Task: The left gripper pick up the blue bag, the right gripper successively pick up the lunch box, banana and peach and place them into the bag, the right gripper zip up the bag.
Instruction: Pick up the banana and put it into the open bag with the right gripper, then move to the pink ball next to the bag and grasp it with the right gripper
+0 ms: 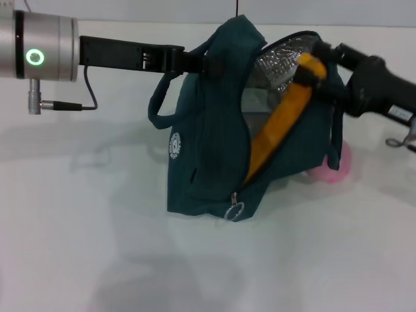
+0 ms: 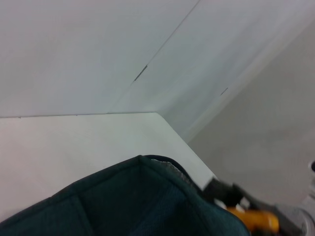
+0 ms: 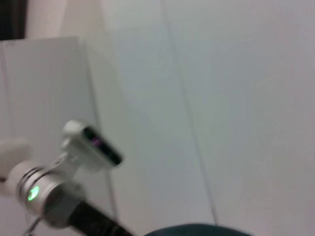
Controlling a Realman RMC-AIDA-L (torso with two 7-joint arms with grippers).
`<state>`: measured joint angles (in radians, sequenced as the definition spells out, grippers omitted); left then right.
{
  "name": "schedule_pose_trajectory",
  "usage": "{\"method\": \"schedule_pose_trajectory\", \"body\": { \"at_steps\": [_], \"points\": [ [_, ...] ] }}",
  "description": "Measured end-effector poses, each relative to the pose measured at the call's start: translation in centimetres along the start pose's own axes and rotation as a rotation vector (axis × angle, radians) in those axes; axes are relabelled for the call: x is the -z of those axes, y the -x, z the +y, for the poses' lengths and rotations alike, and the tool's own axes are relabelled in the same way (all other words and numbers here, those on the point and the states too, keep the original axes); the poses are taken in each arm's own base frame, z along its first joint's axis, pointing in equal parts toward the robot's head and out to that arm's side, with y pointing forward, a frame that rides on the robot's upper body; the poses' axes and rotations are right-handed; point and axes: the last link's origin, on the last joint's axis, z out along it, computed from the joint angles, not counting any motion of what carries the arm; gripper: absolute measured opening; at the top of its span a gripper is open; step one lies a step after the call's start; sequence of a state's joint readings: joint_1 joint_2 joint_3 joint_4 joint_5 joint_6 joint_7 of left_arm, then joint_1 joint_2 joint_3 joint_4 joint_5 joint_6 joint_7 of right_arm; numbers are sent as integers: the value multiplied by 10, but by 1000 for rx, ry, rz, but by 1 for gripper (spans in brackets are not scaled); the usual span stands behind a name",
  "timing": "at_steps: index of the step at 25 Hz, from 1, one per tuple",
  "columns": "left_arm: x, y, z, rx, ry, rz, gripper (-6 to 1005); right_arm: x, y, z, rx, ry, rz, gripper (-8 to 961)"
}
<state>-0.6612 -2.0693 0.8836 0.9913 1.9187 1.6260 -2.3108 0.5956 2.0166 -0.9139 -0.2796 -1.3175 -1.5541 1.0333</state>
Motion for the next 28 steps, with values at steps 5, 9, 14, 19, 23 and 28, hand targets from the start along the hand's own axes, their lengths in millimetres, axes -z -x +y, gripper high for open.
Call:
{"method": "schedule_pose_trajectory", "body": {
  "at_steps": [5,9,14,19,23,28],
  "points": [
    [0,0,0,-6,1,-1,53,-11,20,-5,5,45,14,738],
    [-2,-2,2,-14,5,-6,53,-43,24,-11,-47,75,161,738],
    [-2,-1,1,-15,4,-7,53,-58,11,-13,-75,68,344,737],
    [0,0,0,-11,-1,1,54,-37,17,-11,-78,72,343,726],
    [1,0,-1,-22,-3,2,54,-14,45,-3,-50,120,202,717],
    [0,-1,0,-34,-2,2,54,30,71,1,5,150,74,706]
  ]
}}
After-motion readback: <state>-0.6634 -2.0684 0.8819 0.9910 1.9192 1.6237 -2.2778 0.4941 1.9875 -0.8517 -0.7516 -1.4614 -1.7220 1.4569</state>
